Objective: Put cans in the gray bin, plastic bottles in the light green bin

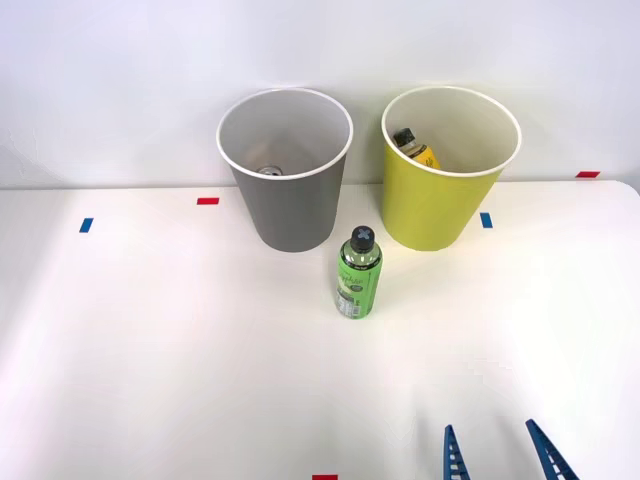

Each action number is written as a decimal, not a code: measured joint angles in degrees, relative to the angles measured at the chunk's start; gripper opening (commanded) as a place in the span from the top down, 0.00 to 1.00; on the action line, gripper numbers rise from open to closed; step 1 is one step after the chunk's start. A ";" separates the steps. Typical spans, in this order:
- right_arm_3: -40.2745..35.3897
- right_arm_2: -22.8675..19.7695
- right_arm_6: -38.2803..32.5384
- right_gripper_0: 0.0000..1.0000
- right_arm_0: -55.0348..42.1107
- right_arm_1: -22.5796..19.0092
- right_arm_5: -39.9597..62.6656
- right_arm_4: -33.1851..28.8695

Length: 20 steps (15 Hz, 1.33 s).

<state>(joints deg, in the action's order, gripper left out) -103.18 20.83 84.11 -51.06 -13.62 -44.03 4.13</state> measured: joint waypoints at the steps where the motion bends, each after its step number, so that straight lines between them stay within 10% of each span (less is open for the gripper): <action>1: 0.00 0.00 0.00 0.00 0.00 0.00 0.00 0.00; 20: 0.00 0.00 0.00 0.00 0.00 0.00 0.00 0.00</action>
<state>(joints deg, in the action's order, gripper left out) -103.18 20.83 84.11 -51.06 -13.62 -44.03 4.13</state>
